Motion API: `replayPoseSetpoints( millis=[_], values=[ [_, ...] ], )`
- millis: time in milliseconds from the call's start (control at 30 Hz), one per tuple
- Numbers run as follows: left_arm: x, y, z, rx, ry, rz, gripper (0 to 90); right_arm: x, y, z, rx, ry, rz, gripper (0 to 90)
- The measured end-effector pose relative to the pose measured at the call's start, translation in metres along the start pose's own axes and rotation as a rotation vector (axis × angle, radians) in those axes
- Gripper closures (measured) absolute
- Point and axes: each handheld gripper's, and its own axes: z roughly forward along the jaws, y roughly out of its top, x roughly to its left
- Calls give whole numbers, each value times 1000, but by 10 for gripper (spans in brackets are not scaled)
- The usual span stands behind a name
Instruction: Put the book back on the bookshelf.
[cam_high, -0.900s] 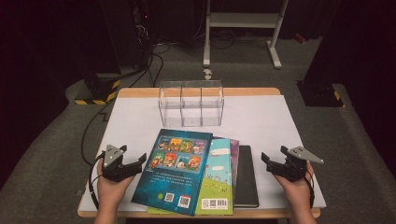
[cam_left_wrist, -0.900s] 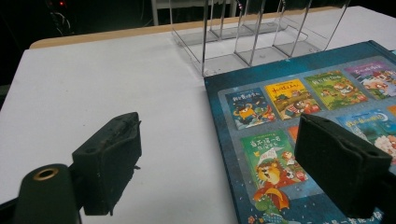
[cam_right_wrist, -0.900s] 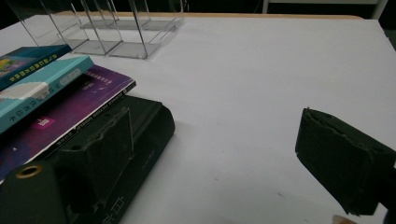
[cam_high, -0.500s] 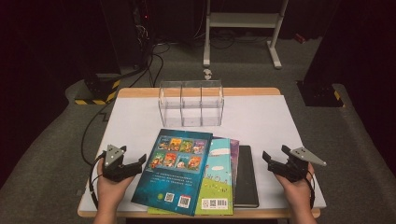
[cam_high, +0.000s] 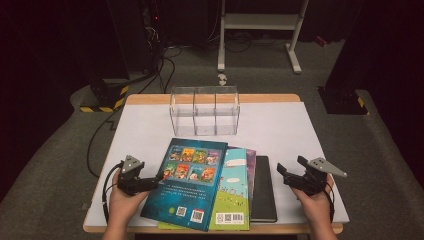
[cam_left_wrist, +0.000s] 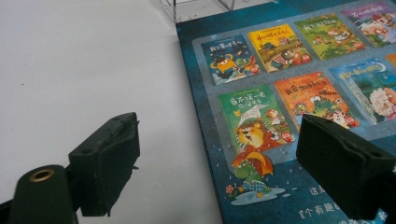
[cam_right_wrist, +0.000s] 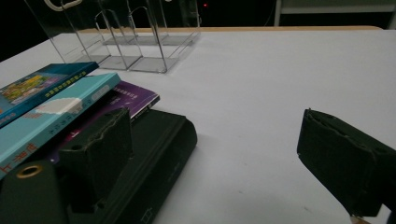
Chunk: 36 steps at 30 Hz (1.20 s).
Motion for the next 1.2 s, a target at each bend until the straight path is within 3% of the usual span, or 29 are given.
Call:
replayPoseSetpoints(
  millis=[200,300,633,900,1200],
  values=[
    [-3,-4,4,45,-22,-21,150,15,3,1,11,25,-48,105],
    [-2,-4,7,80,-53,-70,170,22,3,3,22,45,-69,106],
    [-5,-12,15,149,-47,-57,171,42,4,9,66,93,-113,116],
    [-6,-15,16,161,-61,-90,180,57,2,13,108,107,-162,113],
    [-7,-17,13,165,-96,-81,222,63,2,12,112,142,-181,108]
  ],
)
